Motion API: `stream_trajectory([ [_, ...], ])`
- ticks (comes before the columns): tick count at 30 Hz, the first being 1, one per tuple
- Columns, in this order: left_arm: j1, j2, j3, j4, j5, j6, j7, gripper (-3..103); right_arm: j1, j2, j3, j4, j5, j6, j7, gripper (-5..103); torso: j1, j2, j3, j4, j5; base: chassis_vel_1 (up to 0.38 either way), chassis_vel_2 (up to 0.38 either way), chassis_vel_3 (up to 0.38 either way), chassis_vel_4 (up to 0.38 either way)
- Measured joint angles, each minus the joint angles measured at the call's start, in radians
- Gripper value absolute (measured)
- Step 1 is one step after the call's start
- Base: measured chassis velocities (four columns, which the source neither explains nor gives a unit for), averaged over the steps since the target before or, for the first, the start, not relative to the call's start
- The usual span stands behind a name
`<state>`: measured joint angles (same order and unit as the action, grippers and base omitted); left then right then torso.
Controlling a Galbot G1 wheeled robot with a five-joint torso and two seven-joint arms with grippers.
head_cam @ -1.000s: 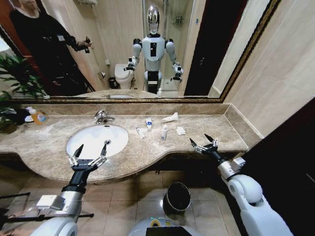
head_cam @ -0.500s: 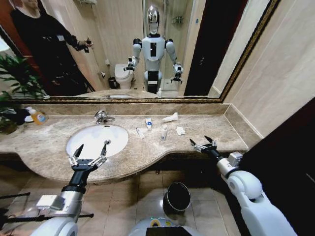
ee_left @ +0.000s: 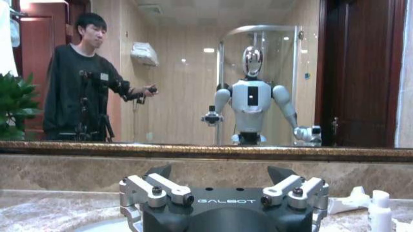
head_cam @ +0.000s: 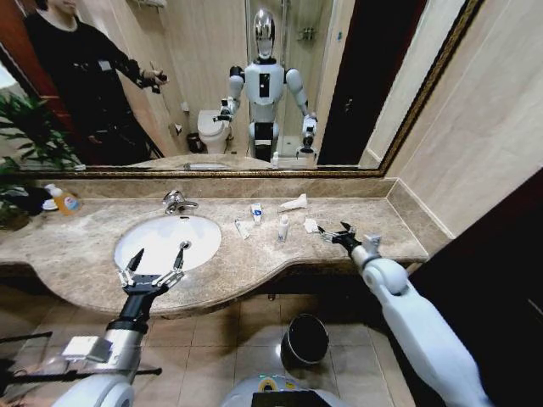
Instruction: Pick up the trash from the sink and place it in the trash bin.
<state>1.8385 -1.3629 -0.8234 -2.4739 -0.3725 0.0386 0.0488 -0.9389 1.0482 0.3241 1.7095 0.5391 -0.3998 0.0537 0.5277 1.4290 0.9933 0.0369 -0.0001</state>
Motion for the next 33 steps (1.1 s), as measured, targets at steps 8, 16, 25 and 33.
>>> stream_trajectory([
  [8,0.000,0.000,0.000,0.000,0.000,0.000,0.000,100,0.095,0.056,-0.093,-0.064,-0.018,-0.018,0.053,100,0.000,0.000,0.000,0.0001,-0.0001,0.000,0.000,0.000,0.000],
  [16,0.000,0.000,0.000,0.000,0.000,0.000,0.000,100,0.117,0.050,-0.120,-0.087,-0.021,-0.042,0.052,89,0.000,0.000,0.000,-0.0001,0.0001,0.000,0.000,0.000,0.000],
  [25,0.000,0.000,0.000,0.000,0.000,0.000,0.000,100,0.142,0.060,-0.136,-0.118,-0.028,-0.043,0.055,51,0.000,0.000,0.000,-0.0001,0.0001,0.000,0.000,0.000,0.000],
  [33,0.000,0.000,0.000,0.000,0.000,0.000,0.000,100,0.147,0.056,-0.148,-0.119,-0.031,-0.043,0.061,29,0.000,0.000,0.000,-0.0001,0.0001,0.000,0.000,0.000,0.000],
])
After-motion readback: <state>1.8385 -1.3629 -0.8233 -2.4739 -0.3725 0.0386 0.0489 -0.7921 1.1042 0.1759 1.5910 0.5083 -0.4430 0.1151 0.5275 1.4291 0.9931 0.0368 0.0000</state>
